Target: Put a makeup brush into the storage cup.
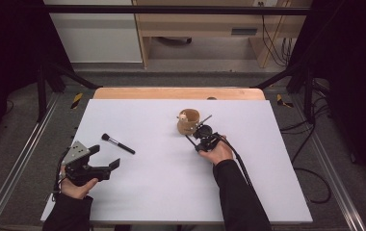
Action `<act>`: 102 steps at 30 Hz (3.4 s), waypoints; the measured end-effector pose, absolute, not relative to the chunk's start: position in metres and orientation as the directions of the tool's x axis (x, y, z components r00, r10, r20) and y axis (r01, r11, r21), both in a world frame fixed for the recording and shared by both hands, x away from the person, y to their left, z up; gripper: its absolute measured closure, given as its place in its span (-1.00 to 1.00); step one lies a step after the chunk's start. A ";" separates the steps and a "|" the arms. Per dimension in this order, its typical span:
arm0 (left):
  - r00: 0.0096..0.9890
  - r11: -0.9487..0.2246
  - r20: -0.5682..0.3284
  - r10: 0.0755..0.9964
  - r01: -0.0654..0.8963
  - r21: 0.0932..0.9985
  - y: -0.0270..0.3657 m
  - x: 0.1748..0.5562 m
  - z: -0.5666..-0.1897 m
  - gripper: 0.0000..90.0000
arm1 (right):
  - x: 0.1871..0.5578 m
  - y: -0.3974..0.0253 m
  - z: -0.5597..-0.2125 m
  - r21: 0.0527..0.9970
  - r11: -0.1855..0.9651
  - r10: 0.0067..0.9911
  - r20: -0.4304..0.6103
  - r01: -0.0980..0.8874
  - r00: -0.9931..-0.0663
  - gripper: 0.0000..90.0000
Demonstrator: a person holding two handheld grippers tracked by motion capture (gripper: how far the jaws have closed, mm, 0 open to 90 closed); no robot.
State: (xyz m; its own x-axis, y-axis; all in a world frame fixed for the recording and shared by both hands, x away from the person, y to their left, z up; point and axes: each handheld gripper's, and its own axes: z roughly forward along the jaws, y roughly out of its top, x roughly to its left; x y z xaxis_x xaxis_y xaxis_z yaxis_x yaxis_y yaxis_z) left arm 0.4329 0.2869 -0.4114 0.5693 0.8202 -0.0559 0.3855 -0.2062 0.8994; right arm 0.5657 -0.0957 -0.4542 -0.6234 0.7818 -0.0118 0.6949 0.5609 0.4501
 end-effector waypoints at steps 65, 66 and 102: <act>0.681 -0.380 0.043 0.731 0.354 0.854 0.248 0.438 -0.397 -0.88 | 0.490 -0.100 -0.381 0.615 0.659 0.511 0.057 0.433 -0.858 0.91; 0.684 -0.386 0.047 0.728 0.353 0.853 0.247 0.438 -0.396 -0.88 | 0.489 -0.099 -0.380 0.615 0.661 0.506 0.059 0.431 -0.861 0.91; 0.786 -0.641 0.250 0.566 0.229 0.733 0.197 0.433 -0.399 -0.81 | 0.477 -0.066 -0.379 0.562 0.744 0.375 0.094 0.361 -0.922 0.91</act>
State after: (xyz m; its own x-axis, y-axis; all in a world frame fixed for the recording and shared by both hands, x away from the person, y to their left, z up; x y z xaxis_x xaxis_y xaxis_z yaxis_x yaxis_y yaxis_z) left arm 0.4332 0.1969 -0.3988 0.7856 0.5662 0.2496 0.2289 -0.6407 0.7329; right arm 0.4773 -0.0664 -0.3786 -0.9220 0.3755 0.0944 0.3607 0.7445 0.5619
